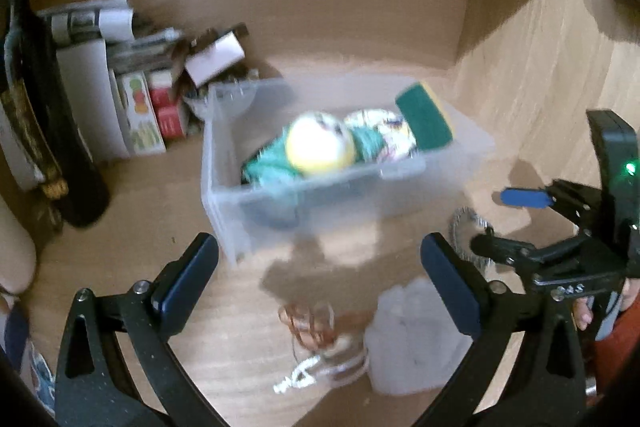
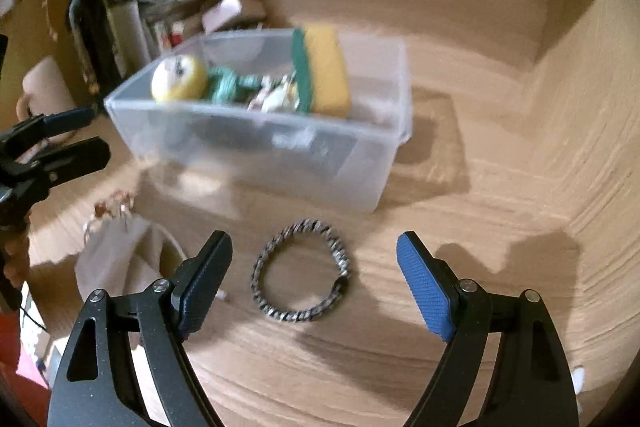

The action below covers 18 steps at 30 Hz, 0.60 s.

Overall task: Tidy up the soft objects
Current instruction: 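Grasp the beaded bracelet with the right tool while the left tool grasps the white cloth pouch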

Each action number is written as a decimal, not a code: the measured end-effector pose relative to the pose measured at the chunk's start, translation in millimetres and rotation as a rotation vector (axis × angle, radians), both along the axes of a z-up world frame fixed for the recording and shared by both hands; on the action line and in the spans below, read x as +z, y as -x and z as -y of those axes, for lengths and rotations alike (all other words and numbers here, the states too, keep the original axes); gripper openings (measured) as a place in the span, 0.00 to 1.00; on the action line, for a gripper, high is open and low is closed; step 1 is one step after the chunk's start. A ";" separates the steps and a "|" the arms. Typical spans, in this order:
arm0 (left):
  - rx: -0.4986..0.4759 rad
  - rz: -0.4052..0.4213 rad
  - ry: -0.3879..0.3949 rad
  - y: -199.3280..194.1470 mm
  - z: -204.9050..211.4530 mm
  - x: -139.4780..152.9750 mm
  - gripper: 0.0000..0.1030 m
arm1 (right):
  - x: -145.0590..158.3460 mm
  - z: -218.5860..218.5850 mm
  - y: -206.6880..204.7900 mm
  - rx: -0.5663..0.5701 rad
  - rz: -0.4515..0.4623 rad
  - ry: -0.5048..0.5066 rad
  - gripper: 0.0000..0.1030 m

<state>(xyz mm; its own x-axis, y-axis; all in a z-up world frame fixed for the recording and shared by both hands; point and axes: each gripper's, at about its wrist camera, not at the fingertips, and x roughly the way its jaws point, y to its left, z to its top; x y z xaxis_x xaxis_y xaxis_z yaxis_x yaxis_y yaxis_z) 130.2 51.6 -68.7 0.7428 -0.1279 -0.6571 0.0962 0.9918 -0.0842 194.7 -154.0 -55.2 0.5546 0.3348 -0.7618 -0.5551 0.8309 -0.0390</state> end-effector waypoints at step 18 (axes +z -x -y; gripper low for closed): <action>-0.089 -0.109 0.040 25.4 34.1 -30.3 1.00 | -14.9 -10.0 -2.0 -0.017 -0.019 0.046 0.14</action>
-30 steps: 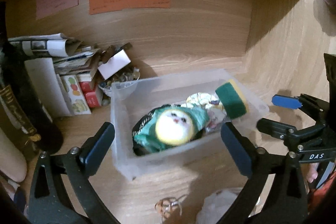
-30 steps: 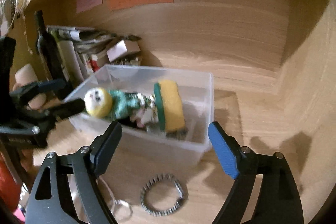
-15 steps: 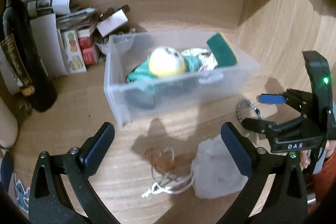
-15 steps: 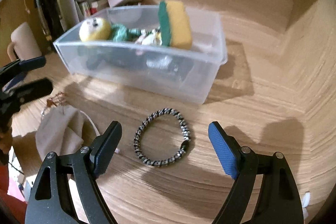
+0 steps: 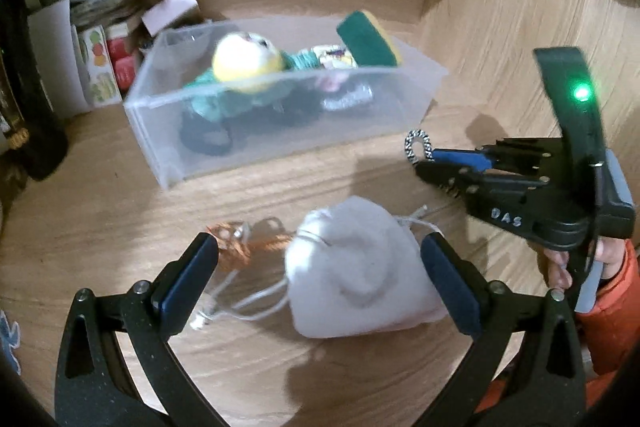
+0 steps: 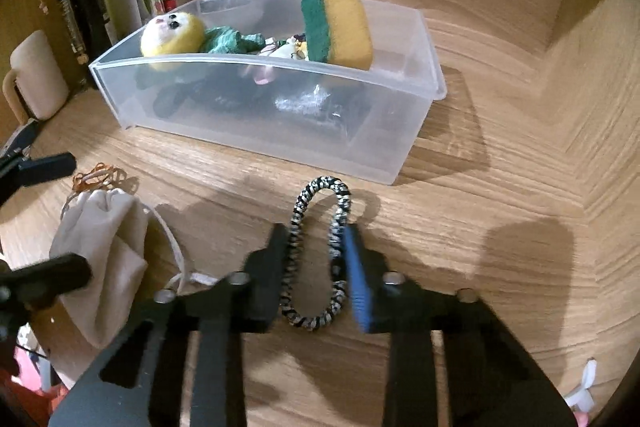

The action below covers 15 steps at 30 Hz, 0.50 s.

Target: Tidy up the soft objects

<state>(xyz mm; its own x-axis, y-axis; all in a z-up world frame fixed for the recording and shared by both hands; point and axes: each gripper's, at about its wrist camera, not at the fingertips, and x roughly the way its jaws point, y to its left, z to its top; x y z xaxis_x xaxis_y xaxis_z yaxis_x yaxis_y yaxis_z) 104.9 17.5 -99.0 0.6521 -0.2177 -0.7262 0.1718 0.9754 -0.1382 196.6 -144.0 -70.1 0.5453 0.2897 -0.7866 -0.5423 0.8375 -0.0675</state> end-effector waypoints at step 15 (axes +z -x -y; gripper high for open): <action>-0.033 0.019 0.005 5.6 5.8 -6.4 0.46 | 37.3 33.2 51.6 -0.005 0.109 -0.154 0.12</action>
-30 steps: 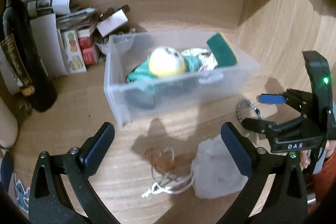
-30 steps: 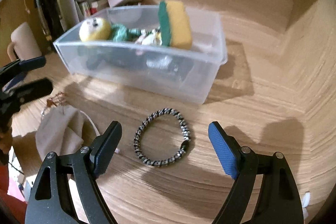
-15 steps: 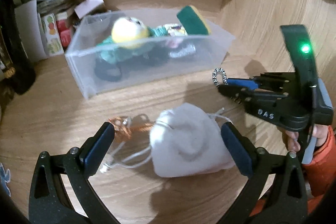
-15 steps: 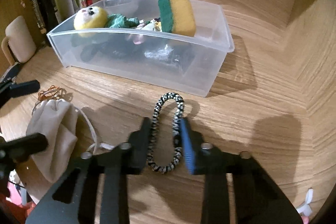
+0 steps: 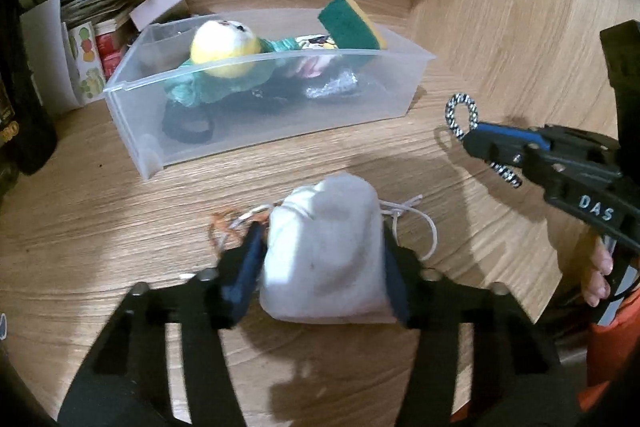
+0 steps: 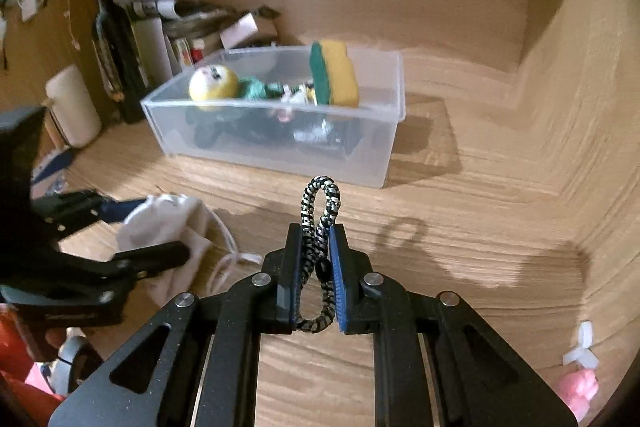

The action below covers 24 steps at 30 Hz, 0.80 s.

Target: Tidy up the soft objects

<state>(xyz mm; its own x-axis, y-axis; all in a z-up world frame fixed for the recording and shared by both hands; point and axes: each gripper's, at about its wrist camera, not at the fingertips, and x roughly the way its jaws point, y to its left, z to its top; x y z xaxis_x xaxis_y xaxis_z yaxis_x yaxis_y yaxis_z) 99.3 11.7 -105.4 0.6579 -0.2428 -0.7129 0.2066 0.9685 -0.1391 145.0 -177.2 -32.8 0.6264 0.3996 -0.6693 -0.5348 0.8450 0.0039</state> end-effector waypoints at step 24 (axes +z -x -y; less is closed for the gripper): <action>0.150 0.345 0.007 -9.5 -55.7 112.4 0.29 | 46.9 -25.0 -15.7 0.060 0.126 -0.122 0.12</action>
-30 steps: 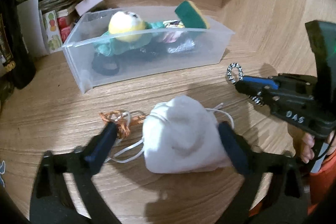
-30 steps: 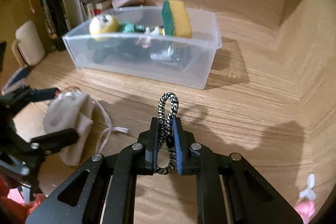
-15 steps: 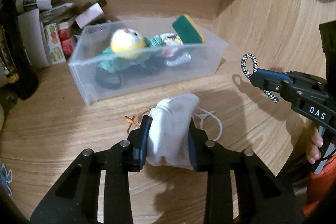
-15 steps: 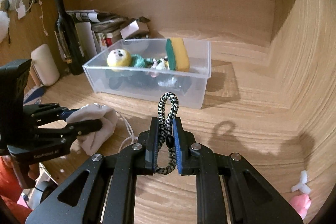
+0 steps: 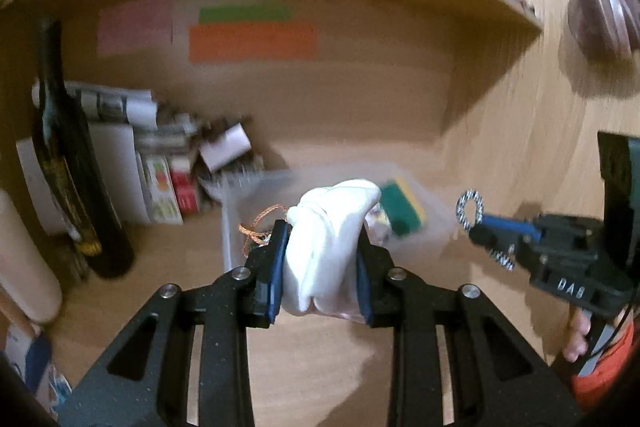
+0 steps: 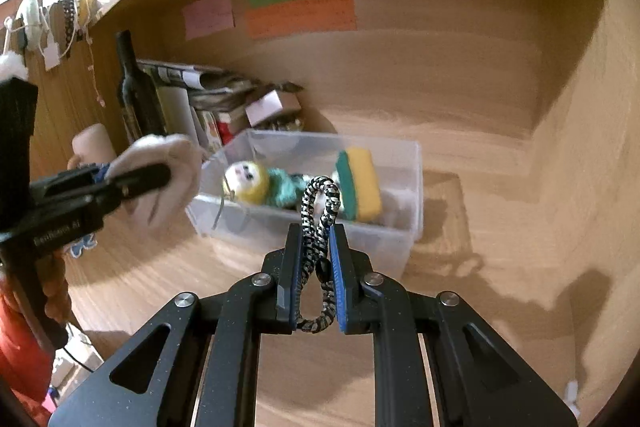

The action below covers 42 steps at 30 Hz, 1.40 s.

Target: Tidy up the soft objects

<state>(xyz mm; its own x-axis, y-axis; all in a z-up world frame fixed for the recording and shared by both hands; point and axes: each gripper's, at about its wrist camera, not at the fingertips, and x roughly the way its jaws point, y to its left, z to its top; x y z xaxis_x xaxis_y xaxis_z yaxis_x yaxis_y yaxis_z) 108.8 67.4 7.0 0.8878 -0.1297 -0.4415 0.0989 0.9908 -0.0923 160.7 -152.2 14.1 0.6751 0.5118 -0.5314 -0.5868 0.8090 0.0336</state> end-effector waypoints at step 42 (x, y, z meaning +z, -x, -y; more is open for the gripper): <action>0.070 -0.124 -0.060 -78.3 -17.9 -44.8 0.92 | -37.6 -30.2 2.8 0.113 -0.081 0.159 0.68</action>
